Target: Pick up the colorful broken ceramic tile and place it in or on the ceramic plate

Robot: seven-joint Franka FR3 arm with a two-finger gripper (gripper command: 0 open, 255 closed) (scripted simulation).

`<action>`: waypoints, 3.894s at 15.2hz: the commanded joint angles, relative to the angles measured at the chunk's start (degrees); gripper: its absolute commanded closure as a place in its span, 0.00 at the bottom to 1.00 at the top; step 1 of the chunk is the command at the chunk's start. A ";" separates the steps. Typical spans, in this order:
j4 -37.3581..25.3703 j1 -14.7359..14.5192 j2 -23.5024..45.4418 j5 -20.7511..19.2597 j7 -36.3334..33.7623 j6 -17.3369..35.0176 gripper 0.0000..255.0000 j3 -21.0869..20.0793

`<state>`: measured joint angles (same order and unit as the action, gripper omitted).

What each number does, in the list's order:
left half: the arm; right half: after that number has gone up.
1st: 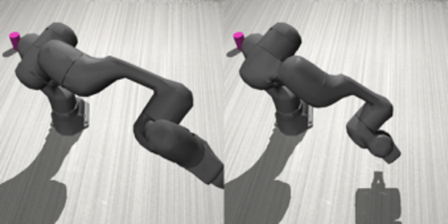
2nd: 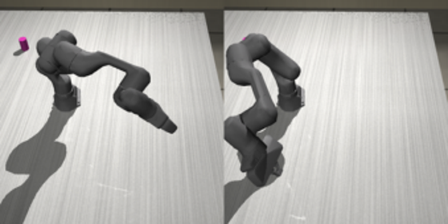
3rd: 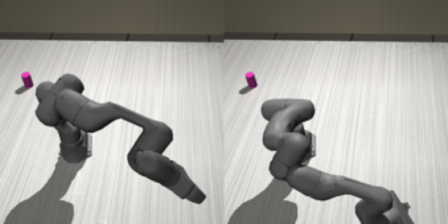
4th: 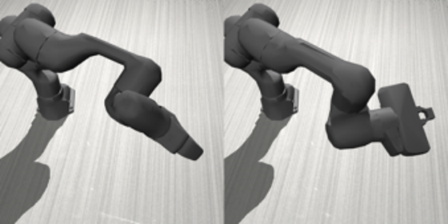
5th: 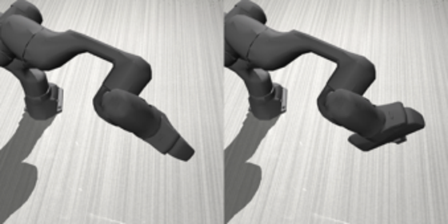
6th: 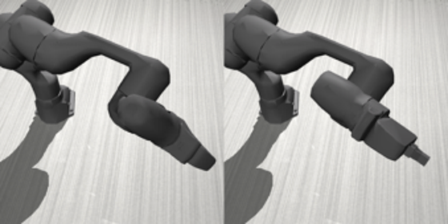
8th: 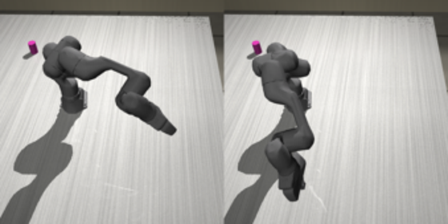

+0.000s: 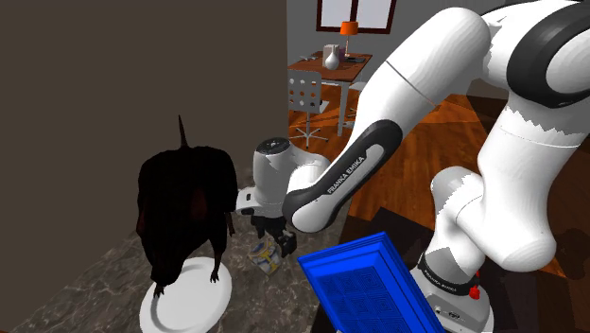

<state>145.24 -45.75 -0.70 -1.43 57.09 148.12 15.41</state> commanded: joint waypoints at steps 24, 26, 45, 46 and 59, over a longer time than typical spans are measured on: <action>-2.09 0.27 -6.65 -2.41 -1.71 -8.56 1.00 -0.26; -2.67 0.32 -7.81 -2.71 -1.93 -10.28 1.00 -0.36; -34.17 -4.28 13.34 2.77 -7.78 -21.19 1.00 -5.15; -36.94 -4.45 15.28 3.04 -8.17 -22.04 1.00 -5.42; -36.98 -4.08 22.12 4.18 -8.21 -15.32 1.00 -6.42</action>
<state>107.49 -50.27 18.67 2.57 48.59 131.85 8.82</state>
